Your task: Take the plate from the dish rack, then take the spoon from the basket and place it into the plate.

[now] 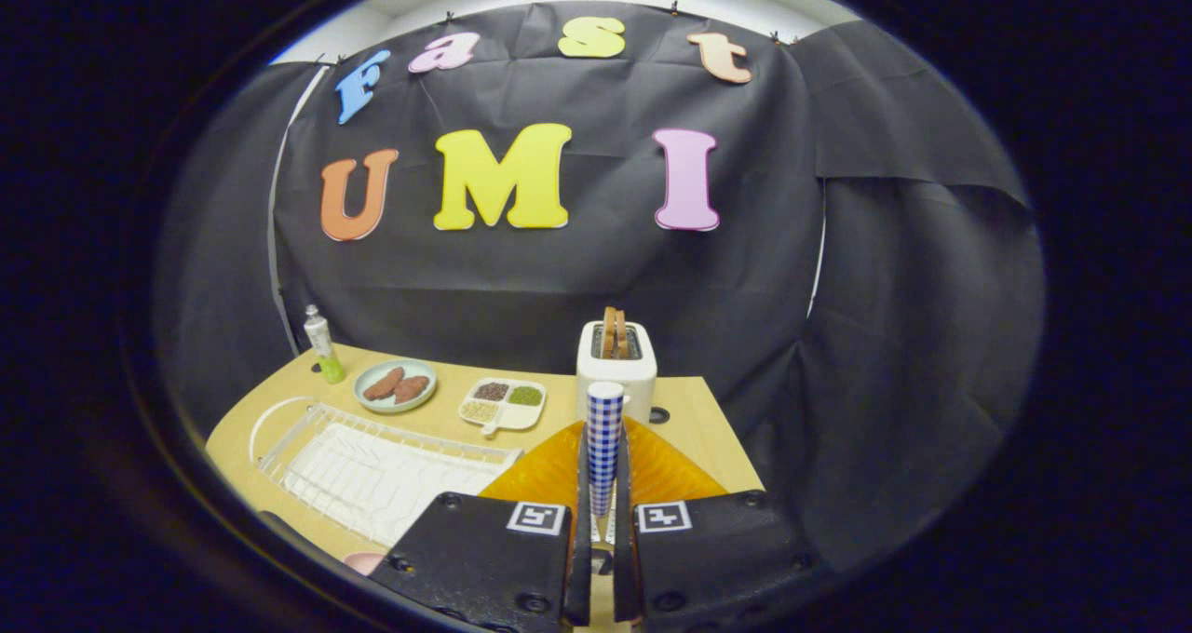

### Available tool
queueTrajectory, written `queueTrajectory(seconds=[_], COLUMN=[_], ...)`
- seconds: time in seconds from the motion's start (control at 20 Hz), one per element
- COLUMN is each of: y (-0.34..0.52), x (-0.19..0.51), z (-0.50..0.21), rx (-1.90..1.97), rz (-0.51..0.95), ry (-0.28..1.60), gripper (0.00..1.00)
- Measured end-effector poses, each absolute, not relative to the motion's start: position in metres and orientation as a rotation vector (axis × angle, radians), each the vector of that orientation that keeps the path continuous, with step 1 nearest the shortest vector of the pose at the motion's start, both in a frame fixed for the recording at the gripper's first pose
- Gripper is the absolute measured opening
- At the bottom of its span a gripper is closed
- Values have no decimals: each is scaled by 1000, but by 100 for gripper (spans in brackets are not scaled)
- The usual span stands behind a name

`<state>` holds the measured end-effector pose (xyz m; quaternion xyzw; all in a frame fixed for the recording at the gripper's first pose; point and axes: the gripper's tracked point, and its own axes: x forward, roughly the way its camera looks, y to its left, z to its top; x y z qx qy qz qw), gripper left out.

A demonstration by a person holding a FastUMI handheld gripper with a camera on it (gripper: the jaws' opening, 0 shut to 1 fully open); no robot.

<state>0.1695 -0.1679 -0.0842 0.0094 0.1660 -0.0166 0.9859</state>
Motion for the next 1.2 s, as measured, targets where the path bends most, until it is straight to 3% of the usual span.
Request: queueTrajectory(seconds=[0.4, 0.85, 1.2], y=[-79, 34, 45], x=[69, 33, 22], z=[-114, -216, -237], rx=[91, 81, 80], rz=[42, 83, 92], ry=[247, 347, 400], gripper=[15, 16, 18])
